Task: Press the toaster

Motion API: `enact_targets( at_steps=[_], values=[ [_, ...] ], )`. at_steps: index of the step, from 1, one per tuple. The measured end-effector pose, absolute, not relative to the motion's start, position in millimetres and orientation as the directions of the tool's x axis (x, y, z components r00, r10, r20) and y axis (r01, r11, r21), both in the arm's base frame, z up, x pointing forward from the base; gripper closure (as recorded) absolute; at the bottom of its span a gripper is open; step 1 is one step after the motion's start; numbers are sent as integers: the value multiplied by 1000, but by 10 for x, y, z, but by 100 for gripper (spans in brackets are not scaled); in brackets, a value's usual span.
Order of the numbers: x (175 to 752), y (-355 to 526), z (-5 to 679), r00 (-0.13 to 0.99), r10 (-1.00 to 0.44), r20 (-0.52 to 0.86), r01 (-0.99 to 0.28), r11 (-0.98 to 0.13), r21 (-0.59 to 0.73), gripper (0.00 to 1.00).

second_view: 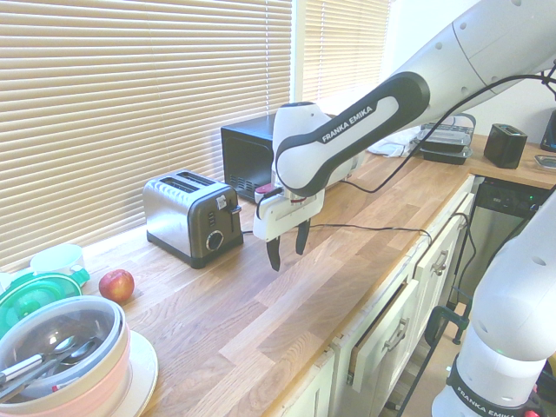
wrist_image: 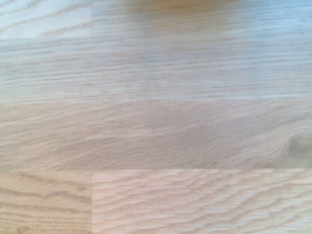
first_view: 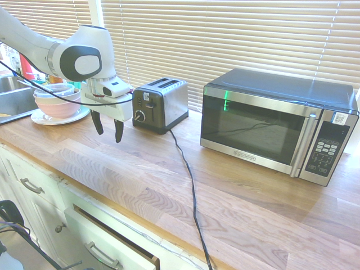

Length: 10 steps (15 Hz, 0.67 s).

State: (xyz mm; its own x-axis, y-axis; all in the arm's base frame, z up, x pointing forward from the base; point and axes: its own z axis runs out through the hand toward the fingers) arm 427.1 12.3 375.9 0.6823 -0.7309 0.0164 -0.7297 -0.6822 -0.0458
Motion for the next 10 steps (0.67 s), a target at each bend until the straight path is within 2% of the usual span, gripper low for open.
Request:
enact_targets(
  at_steps=[5, 10],
  values=[
    [4331, 28, 4007, 651, -758, 41, -754, -652, -78, 0],
    [4441, -590, 4250, 597, -799, 66, -790, -600, -126, 0]
  ],
)
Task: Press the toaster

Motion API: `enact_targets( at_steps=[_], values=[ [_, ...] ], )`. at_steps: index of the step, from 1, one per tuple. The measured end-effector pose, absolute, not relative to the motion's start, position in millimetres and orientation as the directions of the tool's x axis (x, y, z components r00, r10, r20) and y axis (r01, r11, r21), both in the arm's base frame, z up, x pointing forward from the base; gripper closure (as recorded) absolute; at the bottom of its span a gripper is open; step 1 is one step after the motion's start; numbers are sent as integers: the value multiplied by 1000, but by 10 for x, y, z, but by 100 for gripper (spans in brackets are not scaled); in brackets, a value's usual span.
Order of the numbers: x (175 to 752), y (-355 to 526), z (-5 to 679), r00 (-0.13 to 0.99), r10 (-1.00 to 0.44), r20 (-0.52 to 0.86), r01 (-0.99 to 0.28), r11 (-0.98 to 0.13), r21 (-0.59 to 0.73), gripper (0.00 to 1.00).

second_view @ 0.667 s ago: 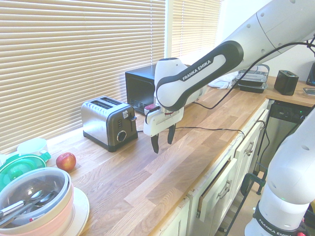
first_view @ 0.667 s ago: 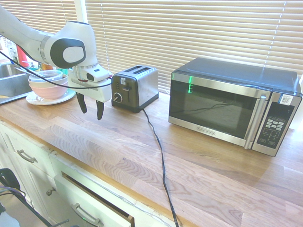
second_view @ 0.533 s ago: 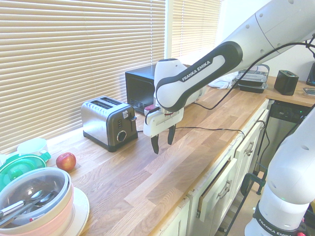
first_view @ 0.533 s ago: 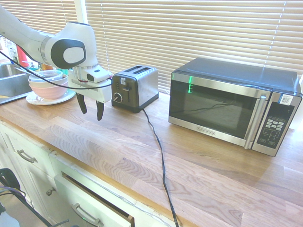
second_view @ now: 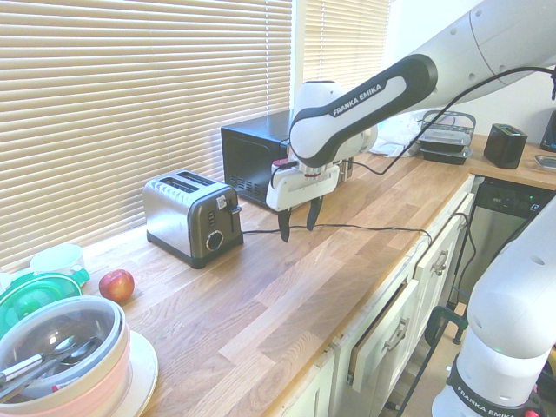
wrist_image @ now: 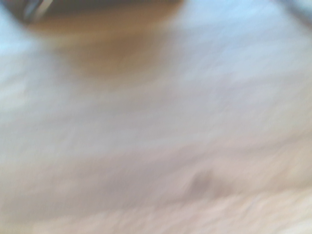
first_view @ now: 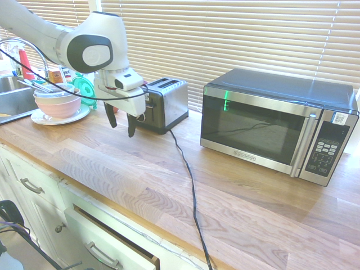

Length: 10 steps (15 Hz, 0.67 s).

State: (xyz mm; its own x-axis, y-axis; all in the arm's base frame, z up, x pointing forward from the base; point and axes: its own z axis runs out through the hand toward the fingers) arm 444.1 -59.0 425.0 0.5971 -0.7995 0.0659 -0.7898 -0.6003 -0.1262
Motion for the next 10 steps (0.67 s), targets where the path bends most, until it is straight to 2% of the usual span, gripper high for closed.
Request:
enact_targets(
  at_steps=[3, 5, 10],
  values=[
    [4932, -468, 4967, 634, -746, 204, -726, -665, -176, 0],
    [5203, -390, 5320, 646, -723, 246, -705, -688, -172, 0],
    [5664, -282, 5100, 698, -682, 219, -669, -730, -140, 0]
  ],
)
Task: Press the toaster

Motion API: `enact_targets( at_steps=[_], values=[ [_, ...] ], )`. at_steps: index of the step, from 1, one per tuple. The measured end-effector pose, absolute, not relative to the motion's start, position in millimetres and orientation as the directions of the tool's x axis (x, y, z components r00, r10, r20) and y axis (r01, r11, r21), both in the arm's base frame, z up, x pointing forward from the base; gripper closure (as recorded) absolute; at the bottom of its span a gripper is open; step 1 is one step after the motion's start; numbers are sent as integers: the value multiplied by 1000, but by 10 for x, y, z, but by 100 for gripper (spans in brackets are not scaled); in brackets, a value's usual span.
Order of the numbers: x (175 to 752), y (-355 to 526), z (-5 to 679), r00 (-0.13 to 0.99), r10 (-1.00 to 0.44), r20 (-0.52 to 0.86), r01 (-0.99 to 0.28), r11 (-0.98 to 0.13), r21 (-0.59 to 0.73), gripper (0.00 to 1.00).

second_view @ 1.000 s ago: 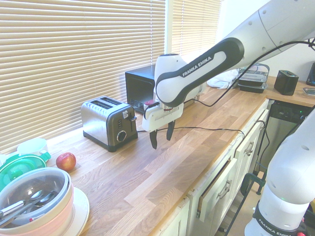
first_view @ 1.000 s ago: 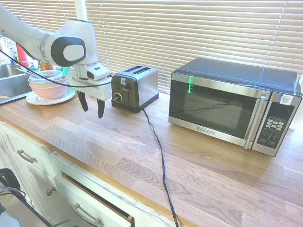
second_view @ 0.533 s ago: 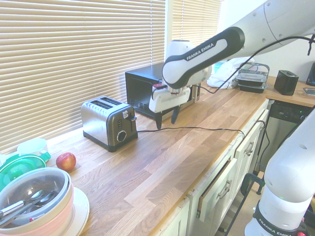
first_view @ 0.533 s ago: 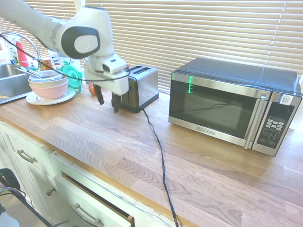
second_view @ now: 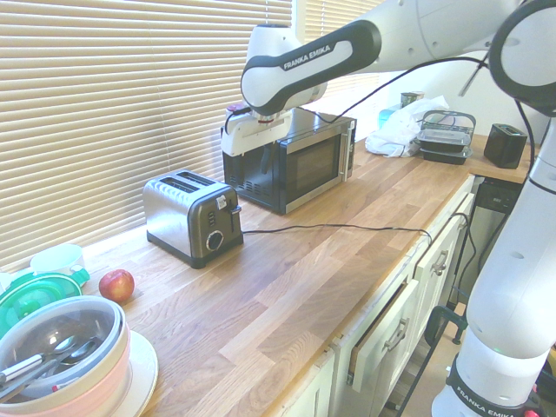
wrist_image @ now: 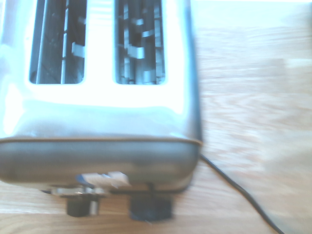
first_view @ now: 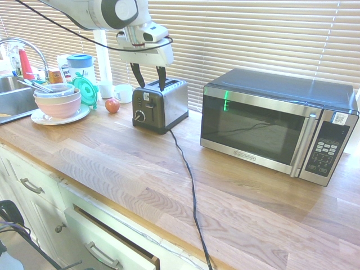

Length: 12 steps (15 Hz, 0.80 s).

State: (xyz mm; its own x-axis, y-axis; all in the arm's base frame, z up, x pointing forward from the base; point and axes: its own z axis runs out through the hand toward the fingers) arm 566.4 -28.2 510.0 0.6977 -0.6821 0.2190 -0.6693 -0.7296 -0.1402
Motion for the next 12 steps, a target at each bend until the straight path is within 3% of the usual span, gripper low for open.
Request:
enact_targets(
  at_steps=[8, 9, 12],
  values=[
    [5743, -232, 5189, 724, -653, 220, -635, -757, -158, 0],
    [5747, -249, 5185, 723, -655, 217, -636, -755, -161, 100],
    [5756, -199, 5209, 734, -648, 204, -621, -762, -184, 100]
  ],
)
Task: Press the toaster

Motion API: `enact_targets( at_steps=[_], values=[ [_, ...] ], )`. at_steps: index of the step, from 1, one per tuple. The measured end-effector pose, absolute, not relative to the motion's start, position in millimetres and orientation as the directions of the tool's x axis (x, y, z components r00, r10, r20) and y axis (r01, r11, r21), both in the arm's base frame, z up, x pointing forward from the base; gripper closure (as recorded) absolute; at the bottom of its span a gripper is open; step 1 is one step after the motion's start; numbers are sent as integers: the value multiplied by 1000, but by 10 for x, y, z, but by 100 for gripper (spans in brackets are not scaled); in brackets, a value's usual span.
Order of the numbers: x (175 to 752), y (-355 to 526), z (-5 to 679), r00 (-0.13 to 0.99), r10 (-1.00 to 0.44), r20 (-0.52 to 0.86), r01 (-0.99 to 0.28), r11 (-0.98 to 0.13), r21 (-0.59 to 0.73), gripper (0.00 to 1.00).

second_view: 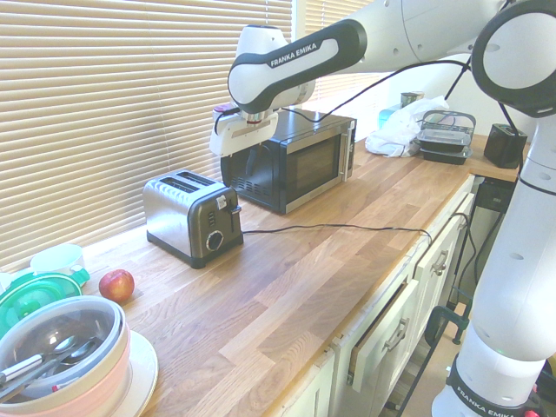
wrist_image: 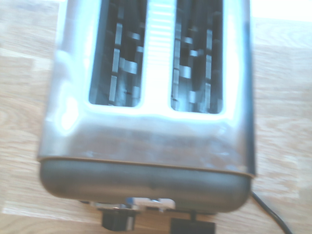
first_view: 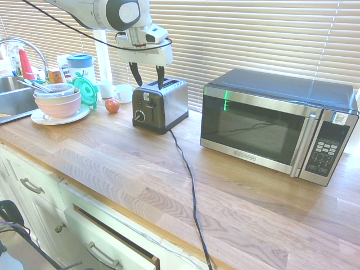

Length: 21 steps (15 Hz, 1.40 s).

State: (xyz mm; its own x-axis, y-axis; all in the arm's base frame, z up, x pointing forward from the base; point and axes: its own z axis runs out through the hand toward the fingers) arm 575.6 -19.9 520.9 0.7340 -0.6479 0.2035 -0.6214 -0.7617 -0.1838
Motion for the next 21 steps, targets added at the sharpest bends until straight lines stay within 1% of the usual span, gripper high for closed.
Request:
enact_targets(
  at_steps=[5, 21],
  values=[
    [5770, -144, 5236, 741, -640, 203, -613, -768, -184, 100],
    [5912, -74, 4921, 755, -633, 171, -612, -774, -162, 100]
  ],
)
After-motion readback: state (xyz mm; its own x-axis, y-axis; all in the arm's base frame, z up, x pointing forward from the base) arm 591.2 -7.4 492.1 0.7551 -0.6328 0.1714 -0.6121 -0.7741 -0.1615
